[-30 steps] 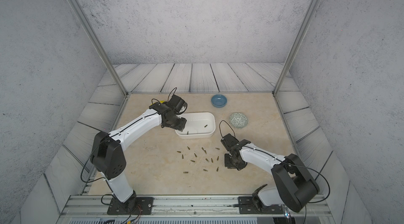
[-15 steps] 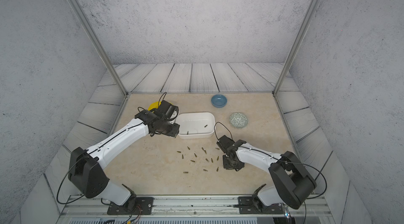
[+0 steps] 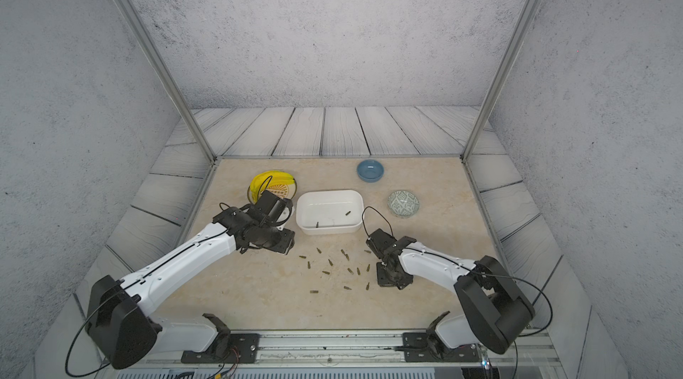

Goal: Put the bit on the desktop into the storage box
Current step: Pick up the screwdriver bit from the center of the board, then place the screwdriver bit in the storage box.

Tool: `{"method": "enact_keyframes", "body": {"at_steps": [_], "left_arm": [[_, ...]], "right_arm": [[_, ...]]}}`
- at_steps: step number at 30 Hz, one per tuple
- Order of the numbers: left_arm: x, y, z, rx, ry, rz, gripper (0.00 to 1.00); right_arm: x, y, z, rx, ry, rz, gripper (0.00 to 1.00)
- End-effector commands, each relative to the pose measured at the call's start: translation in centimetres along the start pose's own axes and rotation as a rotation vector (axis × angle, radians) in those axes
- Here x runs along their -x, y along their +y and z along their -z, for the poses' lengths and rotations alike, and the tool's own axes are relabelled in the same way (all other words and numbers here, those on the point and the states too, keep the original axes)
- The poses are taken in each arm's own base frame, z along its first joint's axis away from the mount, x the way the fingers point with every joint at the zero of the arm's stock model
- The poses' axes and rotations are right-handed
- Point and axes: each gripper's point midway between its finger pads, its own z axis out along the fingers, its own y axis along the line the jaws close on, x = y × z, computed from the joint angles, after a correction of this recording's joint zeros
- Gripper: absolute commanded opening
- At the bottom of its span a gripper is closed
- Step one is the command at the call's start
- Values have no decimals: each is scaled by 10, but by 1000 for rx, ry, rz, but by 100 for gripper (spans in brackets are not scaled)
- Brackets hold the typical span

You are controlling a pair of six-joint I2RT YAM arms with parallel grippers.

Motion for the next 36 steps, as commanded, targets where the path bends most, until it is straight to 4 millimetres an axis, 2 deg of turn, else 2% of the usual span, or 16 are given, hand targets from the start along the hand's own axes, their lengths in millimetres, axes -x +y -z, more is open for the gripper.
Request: {"method": "enact_keyframes", "body": {"at_steps": [1, 7, 18, 22, 26, 31, 34, 36], "left_arm": [[-10, -3, 1, -8, 1, 20, 56], [-20, -5, -1, -7, 12, 20, 56], [-32, -9, -8, -1, 34, 18, 56], [-45, -12, -14, -2, 49, 26, 56], [-62, -23, -20, -11, 64, 24, 56], [-83, -22, -23, 25, 93, 30, 55], [-91, -22, -23, 16, 84, 43, 55], [-93, -22, -23, 11, 78, 44, 55]], "right_arm": [[-10, -2, -6, -16, 53, 2, 0], [-3, -2, 9, 0, 7, 0, 0], [33, 12, 56, 32, -88, 40, 0], [70, 27, 82, 22, -153, 89, 0], [130, 63, 118, 62, -233, 150, 0], [198, 107, 144, 96, -285, 206, 0], [227, 128, 138, 107, -287, 221, 0], [235, 138, 121, 109, -250, 226, 0]]}}
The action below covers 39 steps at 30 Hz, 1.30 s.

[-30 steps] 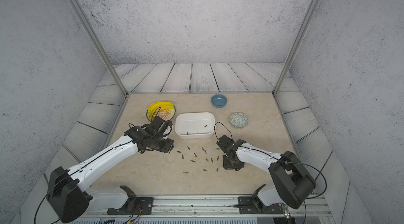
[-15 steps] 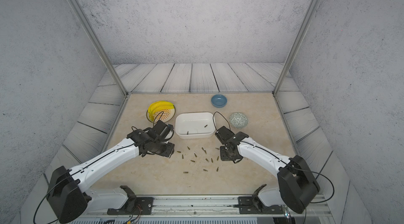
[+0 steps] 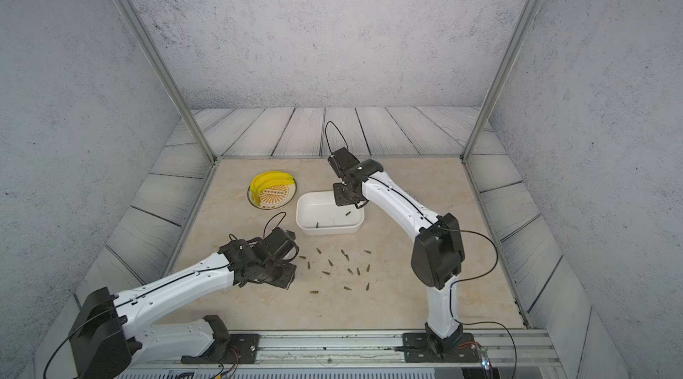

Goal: Put the bit on the desktop into the storage box
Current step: Place the screwdriver bit in the storage box.

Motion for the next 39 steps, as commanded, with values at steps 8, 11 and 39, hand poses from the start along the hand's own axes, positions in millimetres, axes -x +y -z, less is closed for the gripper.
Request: {"method": "enact_keyframes", "body": {"at_steps": [8, 11, 39], "left_arm": [[-7, -7, -9, 70, 20, -93, 55], [-7, -17, -15, 64, 23, -134, 55], [-16, -81, -70, 22, 156, -414, 46]], "right_arm": [[-30, 4, -64, -1, 172, 25, 0], [-29, 2, -61, -9, 164, 25, 0], [-59, -84, 41, -107, 47, -63, 57]]}}
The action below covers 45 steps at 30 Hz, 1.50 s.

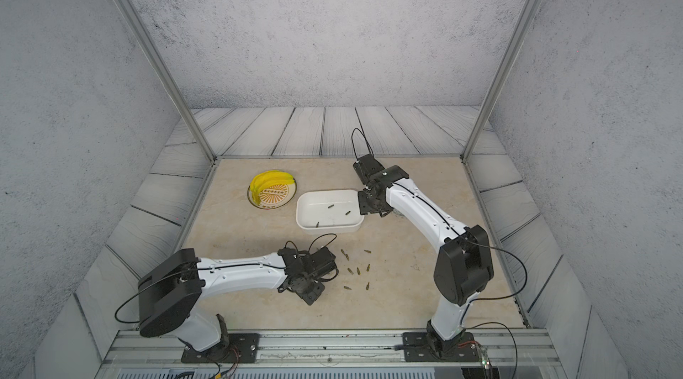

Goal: Put the bit on the desktop into the storage box
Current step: Pick up the screwdriver bit from the center of the board.

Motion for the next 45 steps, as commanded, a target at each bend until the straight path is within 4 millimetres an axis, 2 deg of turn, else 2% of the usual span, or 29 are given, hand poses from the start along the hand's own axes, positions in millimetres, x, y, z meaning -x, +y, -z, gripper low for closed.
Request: {"method": "enact_keyframes", "body": {"at_steps": [1, 7, 23, 28, 32, 39, 45], "left_arm": [[5, -7, 0, -13, -3, -17, 46], [10, -9, -3, -11, 5, -25, 45], [-2, -8, -13, -8, 58, -20, 20], [-5, -7, -14, -5, 63, -12, 12], [-5, -8, -15, -8, 59, -10, 0], [3, -11, -14, -9, 64, -32, 0], [16, 0, 1, 63, 55, -63, 0]], "right_arm": [[0, -8, 13, -4, -26, -4, 57], [-3, -13, 11, -6, -19, -8, 57], [-8, -15, 9, 10, -2, -17, 56], [-25, -14, -2, 29, 34, -19, 59], [-46, -17, -14, 25, 70, -29, 59], [-77, -24, -23, 19, 111, -50, 59], [-87, -28, -21, 16, 112, -64, 59]]}}
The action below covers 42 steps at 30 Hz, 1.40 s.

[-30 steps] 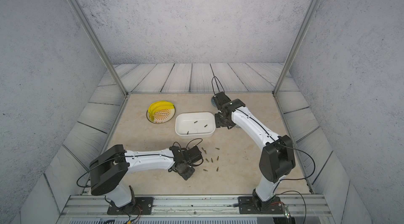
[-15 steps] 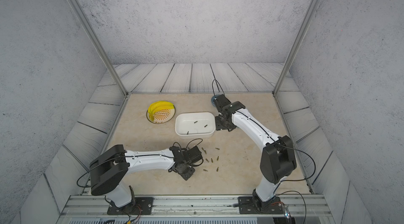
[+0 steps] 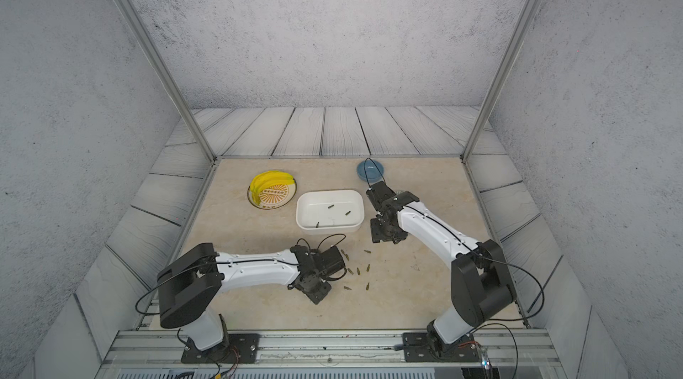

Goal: Put the bit on the desktop into the storage box
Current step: Pick up the screwdriver bit from the center of the board, then place the screwdriver bit in the storage box.

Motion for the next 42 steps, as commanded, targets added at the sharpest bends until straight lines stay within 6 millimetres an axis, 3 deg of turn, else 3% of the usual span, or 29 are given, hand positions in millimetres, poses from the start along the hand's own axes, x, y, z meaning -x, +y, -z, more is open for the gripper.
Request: {"method": "enact_keyframes", "body": {"at_steps": [1, 9, 16, 21, 26, 32, 36, 41, 42], "left_arm": [[6, 10, 12, 57, 3, -29, 0], [39, 35, 49, 81, -59, -39, 0], [96, 86, 104, 94, -184, 31, 0], [136, 133, 122, 94, -245, 98, 0], [175, 173, 101, 106, -265, 159, 0], [193, 190, 49, 90, -166, 183, 0], [199, 196, 27, 79, -139, 195, 0], [202, 203, 27, 74, -151, 220, 35], [203, 204, 32, 77, -162, 222, 37]], "right_arm": [[2, 1, 8, 20, -29, -25, 59], [-12, 0, 3, 28, -11, -39, 59], [-28, 2, -7, 68, 11, -53, 59], [-36, 3, -11, 80, 26, -58, 59], [-47, 12, -20, 88, 51, -36, 59], [-51, 22, -38, 89, 69, -13, 59], [-46, 25, -52, 65, 83, 8, 59], [-32, 31, -70, 24, 66, 41, 58], [-30, 31, -72, 19, 64, 44, 58]]}}
